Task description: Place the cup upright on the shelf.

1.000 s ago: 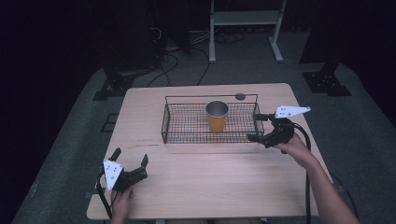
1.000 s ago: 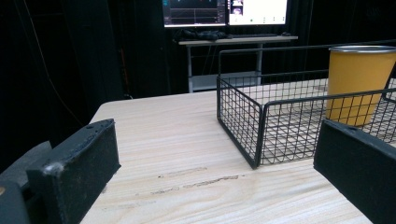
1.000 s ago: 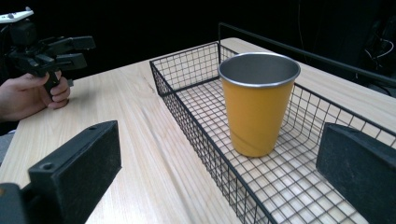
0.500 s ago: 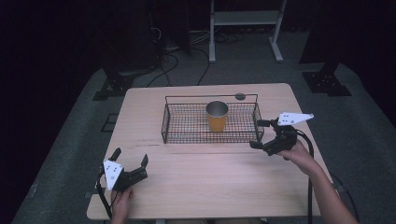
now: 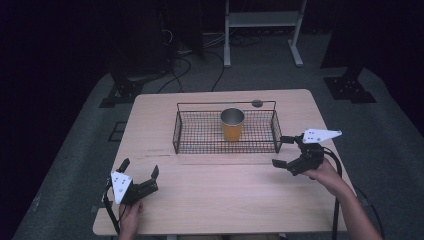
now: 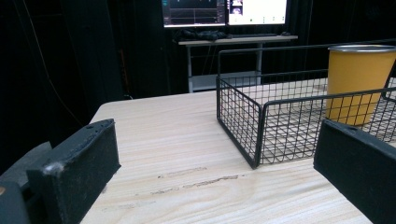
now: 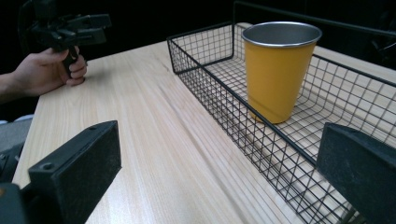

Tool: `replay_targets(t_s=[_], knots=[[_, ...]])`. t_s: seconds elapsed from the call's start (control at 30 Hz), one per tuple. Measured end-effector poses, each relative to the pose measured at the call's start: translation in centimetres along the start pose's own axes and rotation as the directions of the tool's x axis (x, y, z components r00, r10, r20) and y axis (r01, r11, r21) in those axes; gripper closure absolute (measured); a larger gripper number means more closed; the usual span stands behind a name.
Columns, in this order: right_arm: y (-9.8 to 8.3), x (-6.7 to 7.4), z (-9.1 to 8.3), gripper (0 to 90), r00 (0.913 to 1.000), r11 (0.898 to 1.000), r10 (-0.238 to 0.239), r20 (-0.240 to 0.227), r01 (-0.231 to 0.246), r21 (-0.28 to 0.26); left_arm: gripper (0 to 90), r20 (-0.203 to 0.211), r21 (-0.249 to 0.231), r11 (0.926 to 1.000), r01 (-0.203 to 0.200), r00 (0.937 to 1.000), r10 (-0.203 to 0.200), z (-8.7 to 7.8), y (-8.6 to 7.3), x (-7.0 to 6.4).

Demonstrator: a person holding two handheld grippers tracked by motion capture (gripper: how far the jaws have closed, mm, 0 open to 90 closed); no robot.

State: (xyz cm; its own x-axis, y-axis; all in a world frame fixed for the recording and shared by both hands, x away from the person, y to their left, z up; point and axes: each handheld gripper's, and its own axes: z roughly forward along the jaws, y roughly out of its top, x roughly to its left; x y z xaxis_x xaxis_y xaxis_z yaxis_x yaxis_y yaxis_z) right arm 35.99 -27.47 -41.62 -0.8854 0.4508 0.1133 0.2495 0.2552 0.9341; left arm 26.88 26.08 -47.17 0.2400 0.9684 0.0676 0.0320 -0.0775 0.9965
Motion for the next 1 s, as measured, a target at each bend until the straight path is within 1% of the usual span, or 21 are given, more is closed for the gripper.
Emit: replay_targets(t_s=[0.07,0.1,0.17,0.23,0.33,0.43,0.6,0.7,0.83,1.0], knots=[[-0.3,0.0,-0.2,0.0,1.0000,1.000,0.007,0.005,-0.007,-0.003,0.0,0.000,0.000,1.0000,0.000,1.0000,0.000,0.0,0.0,0.0],[-0.7,0.0,-0.4,0.0,0.9998,1.000,0.017,0.005,-0.017,-0.001,0.0,0.000,0.000,1.0000,-0.001,1.0000,0.001,0.0,0.0,0.0],[-0.8,0.1,-0.5,0.0,0.9998,1.000,0.019,0.006,-0.019,0.004,0.0,0.001,-0.001,1.0000,-0.002,1.0000,0.002,0.0,0.0,0.0],[-1.2,0.2,-0.7,0.0,0.9996,1.000,0.027,0.007,-0.027,-0.015,0.0,0.001,0.000,1.0000,-0.004,1.0000,0.004,0.0,0.0,-0.1],[-1.7,0.5,-0.8,0.0,0.9995,1.000,0.030,0.007,-0.030,-0.010,0.0,0.000,-0.001,1.0000,-0.003,1.0000,0.003,0.0,0.0,-0.1],[-2.1,0.6,-0.9,0.0,0.9992,0.999,0.038,0.008,-0.038,-0.018,0.0,0.001,-0.001,1.0000,-0.003,1.0000,0.003,0.0,0.0,-0.1],[-2.7,0.9,-1.0,0.0,0.9990,0.999,0.045,0.006,-0.045,-0.022,0.0,0.001,-0.002,1.0000,-0.003,1.0000,0.003,0.0,0.0,-0.1],[-2.9,1.1,-1.0,0.0,0.9990,0.999,0.043,0.009,-0.043,-0.032,0.0,0.001,-0.002,1.0000,-0.003,1.0000,0.003,0.0,0.0,-0.1],[-3.1,1.4,-1.2,0.0,0.9991,0.999,0.041,0.009,-0.040,-0.029,0.0,0.001,-0.002,1.0000,-0.003,1.0000,0.003,0.0,0.0,-0.1],[-3.4,1.6,-1.4,0.0,0.9990,0.998,0.043,0.012,-0.043,-0.039,0.0,0.001,-0.002,1.0000,-0.003,1.0000,0.003,0.0,0.0,-0.1]])
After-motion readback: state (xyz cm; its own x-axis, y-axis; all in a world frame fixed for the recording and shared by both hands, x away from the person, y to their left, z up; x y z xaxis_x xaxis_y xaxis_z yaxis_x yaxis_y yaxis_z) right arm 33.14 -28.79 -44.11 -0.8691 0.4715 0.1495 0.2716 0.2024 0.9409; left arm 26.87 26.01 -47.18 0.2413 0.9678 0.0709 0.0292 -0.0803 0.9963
